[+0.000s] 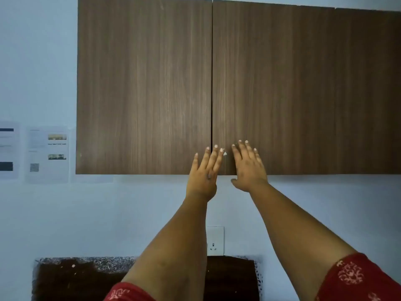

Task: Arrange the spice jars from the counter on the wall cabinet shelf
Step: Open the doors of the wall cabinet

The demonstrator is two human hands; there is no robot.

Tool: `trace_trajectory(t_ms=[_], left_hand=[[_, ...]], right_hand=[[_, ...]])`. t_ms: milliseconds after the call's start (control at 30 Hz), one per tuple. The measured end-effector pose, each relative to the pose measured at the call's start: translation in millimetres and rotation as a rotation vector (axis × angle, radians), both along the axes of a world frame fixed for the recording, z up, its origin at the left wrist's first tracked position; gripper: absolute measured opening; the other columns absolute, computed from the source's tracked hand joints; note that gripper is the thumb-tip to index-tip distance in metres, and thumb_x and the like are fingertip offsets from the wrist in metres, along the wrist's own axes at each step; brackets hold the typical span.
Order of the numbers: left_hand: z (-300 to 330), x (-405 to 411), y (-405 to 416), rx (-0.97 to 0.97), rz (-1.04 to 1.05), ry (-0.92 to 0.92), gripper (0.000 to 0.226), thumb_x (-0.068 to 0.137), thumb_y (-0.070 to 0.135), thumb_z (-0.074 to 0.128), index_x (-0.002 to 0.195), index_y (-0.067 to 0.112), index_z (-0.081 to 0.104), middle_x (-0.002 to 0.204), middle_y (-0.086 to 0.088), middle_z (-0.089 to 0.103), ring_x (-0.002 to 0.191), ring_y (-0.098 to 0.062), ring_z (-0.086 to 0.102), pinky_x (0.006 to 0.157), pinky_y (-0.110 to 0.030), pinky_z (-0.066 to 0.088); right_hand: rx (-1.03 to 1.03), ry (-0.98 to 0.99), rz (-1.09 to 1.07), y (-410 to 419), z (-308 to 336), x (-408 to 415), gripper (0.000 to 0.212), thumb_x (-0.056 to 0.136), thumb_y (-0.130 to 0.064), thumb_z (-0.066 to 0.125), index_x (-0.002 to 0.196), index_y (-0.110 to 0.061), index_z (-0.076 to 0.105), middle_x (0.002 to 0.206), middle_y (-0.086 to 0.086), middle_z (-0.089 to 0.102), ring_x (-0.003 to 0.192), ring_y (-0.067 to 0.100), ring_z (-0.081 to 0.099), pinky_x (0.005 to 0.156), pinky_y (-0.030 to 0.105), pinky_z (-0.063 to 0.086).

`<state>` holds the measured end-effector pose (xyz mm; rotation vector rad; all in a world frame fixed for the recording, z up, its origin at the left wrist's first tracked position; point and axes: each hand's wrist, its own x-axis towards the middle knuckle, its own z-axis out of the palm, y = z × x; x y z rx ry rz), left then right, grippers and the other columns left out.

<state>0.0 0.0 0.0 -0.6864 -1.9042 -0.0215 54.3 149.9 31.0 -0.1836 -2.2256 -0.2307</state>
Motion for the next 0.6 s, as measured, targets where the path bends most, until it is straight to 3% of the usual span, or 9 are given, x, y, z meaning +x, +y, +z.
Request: trace_trajectory(t_ms=[133,267,433,600], left_hand=[[-0.3,-10.3,25.6,-0.081,0.084,0.037,0.088,0.095,0.011,0.045,0.148,0.011,-0.025,0.153,-0.009,-0.032,0.142,-0.027,-0.026,0.118,-0.044,-0.008],[14.2,-25.0,49.2,-0.126,0.125,0.175,0.088,0.095,0.022,0.051,0.150,0.007,-0.016,0.157,-0.012,-0.022,0.145,-0.029,-0.016,0.118,-0.043,0.000],[25.7,-35.1,62.7,-0.261,0.232,0.276,0.087,0.095,0.032,0.051,0.153,0.006,-0.010,0.162,-0.014,-0.007,0.149,-0.032,0.001,0.119,-0.044,0.009],[19.9,-32.4,72.4,-0.179,0.218,0.155,0.089,0.096,0.033,0.054,0.152,0.009,-0.011,0.162,-0.014,-0.003,0.148,-0.037,0.002,0.118,-0.048,0.009]], right_hand=[[0.064,-0.026,-0.029,15.2,-8.6,-15.4,0.116,0.081,-0.026,0.075,0.154,-0.014,-0.014,0.160,0.009,-0.022,0.148,0.027,-0.019,0.121,0.041,-0.001],[0.058,-0.005,-0.024,27.3,-8.3,-31.3,0.107,0.087,-0.010,0.068,0.148,-0.013,-0.020,0.160,0.012,-0.022,0.148,0.028,-0.019,0.121,0.047,0.003],[0.130,-0.097,-0.112,46.2,-8.9,-40.3,0.101,0.088,-0.020,0.068,0.155,-0.014,-0.007,0.162,0.012,-0.016,0.148,0.036,-0.013,0.111,0.062,0.026],[0.165,-0.070,-0.123,49.1,-15.4,-38.0,0.101,0.087,-0.019,0.069,0.155,-0.012,-0.005,0.162,0.015,-0.013,0.147,0.044,-0.007,0.104,0.066,0.033]])
